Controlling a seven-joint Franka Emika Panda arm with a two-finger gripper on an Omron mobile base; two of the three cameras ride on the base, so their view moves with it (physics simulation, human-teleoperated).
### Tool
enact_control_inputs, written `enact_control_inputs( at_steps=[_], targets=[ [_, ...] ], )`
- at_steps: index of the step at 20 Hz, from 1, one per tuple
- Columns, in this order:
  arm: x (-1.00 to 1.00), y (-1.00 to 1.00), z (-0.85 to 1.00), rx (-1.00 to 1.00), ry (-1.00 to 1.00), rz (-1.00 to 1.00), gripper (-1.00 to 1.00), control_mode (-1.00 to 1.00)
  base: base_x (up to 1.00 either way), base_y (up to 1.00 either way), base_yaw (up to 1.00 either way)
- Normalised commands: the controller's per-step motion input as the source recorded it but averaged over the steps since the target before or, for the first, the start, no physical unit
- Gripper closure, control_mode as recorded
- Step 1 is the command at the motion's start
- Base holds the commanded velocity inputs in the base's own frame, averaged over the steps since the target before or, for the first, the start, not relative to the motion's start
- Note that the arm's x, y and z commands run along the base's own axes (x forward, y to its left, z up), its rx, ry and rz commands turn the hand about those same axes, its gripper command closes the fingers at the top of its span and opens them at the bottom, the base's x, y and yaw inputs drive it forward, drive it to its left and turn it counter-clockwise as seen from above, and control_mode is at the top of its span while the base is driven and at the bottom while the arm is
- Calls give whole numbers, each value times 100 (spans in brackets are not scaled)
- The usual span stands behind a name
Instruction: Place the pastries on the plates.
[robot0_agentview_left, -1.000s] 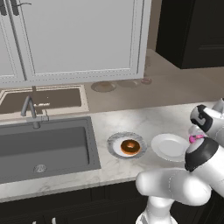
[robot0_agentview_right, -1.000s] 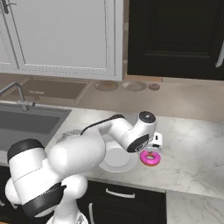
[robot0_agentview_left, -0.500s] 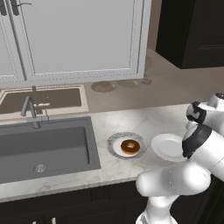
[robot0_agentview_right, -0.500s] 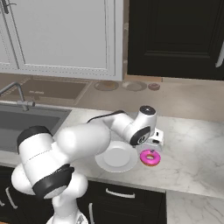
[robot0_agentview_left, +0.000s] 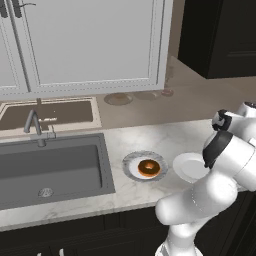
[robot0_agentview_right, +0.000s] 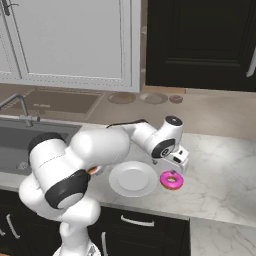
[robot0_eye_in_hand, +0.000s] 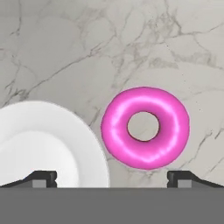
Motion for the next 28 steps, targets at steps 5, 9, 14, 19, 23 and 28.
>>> enact_control_inputs(
  at_steps=[5,9,14,19,23,28],
  targets=[
    [8,-2,-4,-3,0,-4,-100,-100,0,0,0],
    [11,0,-17,-8,0,0,-100,-100,0,0,0],
    [13,-4,-33,-6,0,-1,-100,-100,0,0,0],
    [1,0,-34,-3,0,-1,-100,-100,0,0,0],
    [2,-1,-25,0,0,-1,-100,-100,0,0,0],
    [0,0,-17,0,0,0,-100,-100,0,0,0]
  ],
)
